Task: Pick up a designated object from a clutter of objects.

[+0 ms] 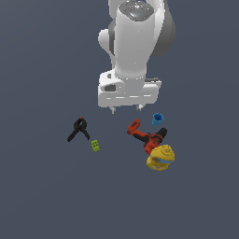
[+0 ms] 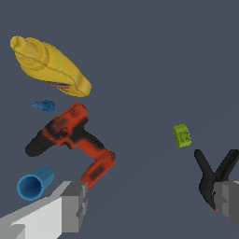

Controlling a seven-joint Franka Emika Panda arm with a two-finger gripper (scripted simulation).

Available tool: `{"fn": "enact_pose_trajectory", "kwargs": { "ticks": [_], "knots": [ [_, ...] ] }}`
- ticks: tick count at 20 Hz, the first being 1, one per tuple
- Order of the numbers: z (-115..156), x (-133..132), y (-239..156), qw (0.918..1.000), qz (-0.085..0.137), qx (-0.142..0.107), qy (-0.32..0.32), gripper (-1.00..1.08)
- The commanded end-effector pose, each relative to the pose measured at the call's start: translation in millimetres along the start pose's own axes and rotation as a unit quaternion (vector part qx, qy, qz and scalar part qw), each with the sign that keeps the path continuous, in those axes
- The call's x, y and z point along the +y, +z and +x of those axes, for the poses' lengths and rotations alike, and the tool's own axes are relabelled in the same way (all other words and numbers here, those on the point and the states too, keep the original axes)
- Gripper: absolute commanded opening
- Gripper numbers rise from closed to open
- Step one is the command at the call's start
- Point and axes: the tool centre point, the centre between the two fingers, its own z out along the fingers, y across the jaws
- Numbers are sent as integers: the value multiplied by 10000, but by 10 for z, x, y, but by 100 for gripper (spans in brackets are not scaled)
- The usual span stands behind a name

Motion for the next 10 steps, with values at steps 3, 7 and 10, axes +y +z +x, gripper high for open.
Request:
{"fn": "enact_pose_trajectory", "kwargs": {
  "ticks": [3, 7, 10],
  "knots": [
    [-50, -432, 366, 9987, -45, 8, -501, 100],
    [-172, -876, 728, 9947, -64, 24, -1029, 100],
    [-311, -1202, 987, 9897, -59, 38, -1430, 100]
  ]
}}
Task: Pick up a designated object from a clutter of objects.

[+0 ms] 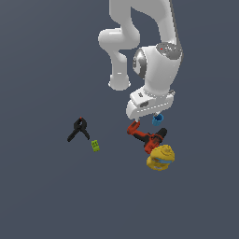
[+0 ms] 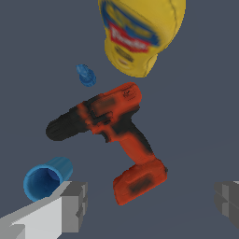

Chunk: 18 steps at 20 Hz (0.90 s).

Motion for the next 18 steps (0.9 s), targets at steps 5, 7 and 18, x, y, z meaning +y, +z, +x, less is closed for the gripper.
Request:
{"fn": "enact_pose_trajectory", "kwargs": {
  "ticks": [5, 7, 18],
  "knots": [
    [-193, -704, 480, 9967, 43, 42, -813, 100],
    [-263, -869, 586, 9949, 64, 52, -1008, 100],
    [-519, -1340, 874, 9873, 151, 82, -1579, 100]
  ]
}}
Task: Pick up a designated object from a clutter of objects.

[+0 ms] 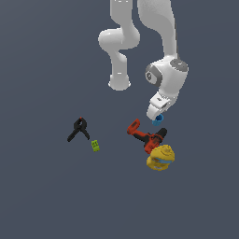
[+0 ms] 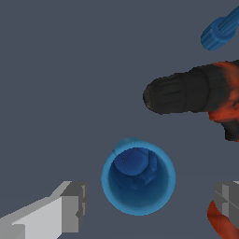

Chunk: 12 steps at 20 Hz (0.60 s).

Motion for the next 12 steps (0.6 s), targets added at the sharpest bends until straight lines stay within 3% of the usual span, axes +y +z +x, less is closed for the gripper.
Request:
{"fn": "enact_pose_trajectory", "kwargs": {
  "ticks": [1, 12],
  "knots": [
    [-11, -44, 24, 10000, 8, 8, -49, 100],
    [-16, -42, 220, 10000, 11, 5, -45, 100]
  ]
}}
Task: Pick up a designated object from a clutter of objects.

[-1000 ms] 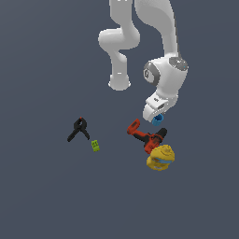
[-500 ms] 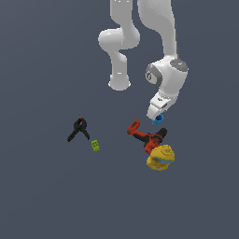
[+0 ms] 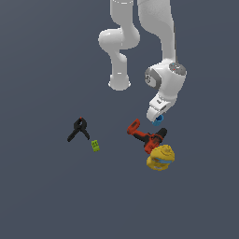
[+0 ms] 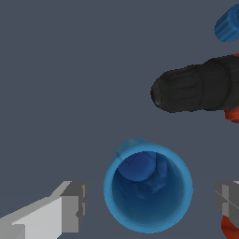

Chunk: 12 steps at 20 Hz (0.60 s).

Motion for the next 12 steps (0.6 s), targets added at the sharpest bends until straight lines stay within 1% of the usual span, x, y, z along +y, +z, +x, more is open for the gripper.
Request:
{"fn": "enact_pose_trajectory", "kwargs": {
  "ticks": [1, 6, 12],
  "knots": [
    [-5, -4, 104, 10000, 2, -2, -4, 100],
    [-8, -8, 297, 10000, 2, -1, -10, 100],
    [0, -10, 365, 10000, 1, -1, -13, 100]
  ]
}}
